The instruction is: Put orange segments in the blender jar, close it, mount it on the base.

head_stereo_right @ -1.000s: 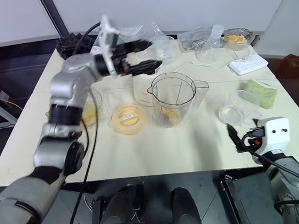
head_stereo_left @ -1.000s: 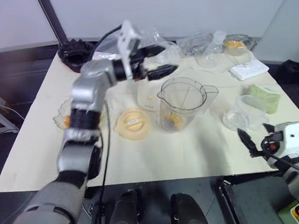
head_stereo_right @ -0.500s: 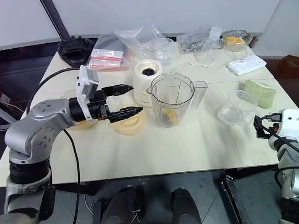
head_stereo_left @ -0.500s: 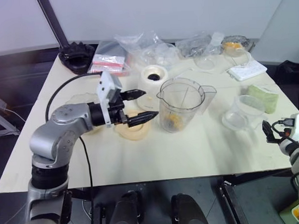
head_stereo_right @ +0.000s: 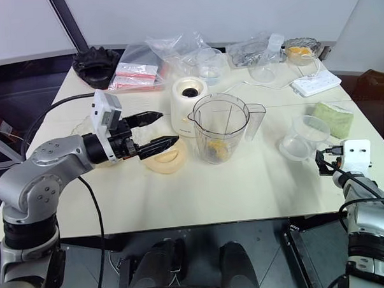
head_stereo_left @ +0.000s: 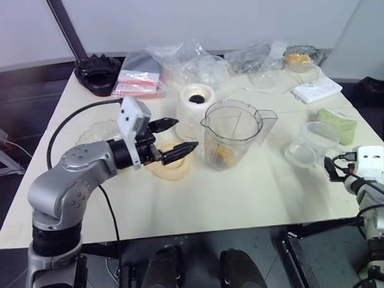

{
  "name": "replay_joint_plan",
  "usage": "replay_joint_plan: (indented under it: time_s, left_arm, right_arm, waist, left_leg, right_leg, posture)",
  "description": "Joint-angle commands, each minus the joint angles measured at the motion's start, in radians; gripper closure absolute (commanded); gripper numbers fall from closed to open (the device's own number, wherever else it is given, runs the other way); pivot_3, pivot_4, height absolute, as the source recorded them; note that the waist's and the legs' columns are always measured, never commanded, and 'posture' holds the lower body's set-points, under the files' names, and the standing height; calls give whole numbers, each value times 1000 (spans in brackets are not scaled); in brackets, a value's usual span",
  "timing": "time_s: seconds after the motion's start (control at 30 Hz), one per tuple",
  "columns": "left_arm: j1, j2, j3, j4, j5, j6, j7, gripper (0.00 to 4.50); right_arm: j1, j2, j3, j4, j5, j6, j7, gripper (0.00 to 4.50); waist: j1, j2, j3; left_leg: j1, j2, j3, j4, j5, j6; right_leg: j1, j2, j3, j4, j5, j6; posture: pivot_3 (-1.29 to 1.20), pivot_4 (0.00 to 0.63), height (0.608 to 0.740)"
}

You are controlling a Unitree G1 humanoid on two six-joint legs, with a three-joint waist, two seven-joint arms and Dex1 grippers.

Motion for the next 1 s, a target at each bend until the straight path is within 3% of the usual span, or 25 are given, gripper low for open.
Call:
replay_joint_plan:
  time_s: [0.03, 0.33, 0.43, 0.67, 1.0]
  left_arm:
    - [-2, 19, 23, -42, -39, 5, 18, 41]
    - [-11, 45, 23, -34, -79, 16, 45, 41]
    - [-6, 58, 27, -39, -92, 21, 57, 0]
    - [7, 85, 35, -48, -125, 19, 77, 0]
    - [-1, 133, 39, -21, -138, 0, 62, 0]
  right_arm:
    - [-82, -21, 6, 140, -36, -111, -41, 133]
    - [-308, -43, 64, 588, -93, -347, -80, 133]
    - [-350, -49, 73, 655, -98, -387, -95, 929]
    - [-385, -44, 98, 709, -101, -431, -94, 4469]
    - [-421, -70, 122, 630, -112, -452, -56, 4469]
  waist:
    - [-4, 0, 0]
    - [-22, 0, 0]
    - [-22, 0, 0]
    - [-19, 0, 1]
    - [-22, 1, 1]
  left_leg:
    - [0, 0, 0, 0, 0, 0]
    - [0, 0, 1, -1, 0, 0]
    - [0, 0, 1, -1, 0, 0]
    - [0, -1, 1, -1, 0, 0]
    - [0, 0, 1, -2, 0, 0]
  right_leg:
    - [0, 0, 0, 0, 0, 0]
    - [0, 0, 0, -1, 0, 0]
    - [0, 1, 0, -1, 0, 0]
    - [0, 0, 0, -1, 0, 0]
    - [0, 0, 1, -1, 0, 0]
  posture:
    - [0, 150, 740]
    - [0, 150, 740]
    - [0, 150, 740]
    - [0, 150, 740]
    - [0, 150, 740]
